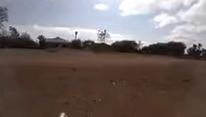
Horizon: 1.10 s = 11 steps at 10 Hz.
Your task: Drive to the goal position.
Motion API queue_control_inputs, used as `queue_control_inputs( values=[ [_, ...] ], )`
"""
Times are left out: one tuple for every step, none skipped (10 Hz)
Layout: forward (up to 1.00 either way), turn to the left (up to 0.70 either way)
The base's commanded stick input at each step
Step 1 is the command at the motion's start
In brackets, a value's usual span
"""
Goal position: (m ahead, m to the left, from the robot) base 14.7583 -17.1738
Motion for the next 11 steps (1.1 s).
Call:
queue_control_inputs(
  values=[
    [0.7, 0.0],
    [0.7, 0.0],
    [0.7, 0.0],
    [0.7, 0.0],
    [0.7, 0.0],
    [0.7, 0.0],
    [0.7, 0.0],
    [0.7, 0.0],
    [0.7, 0.0],
    [0.7, 0.0],
    [0.7, 0.0]
  ],
)
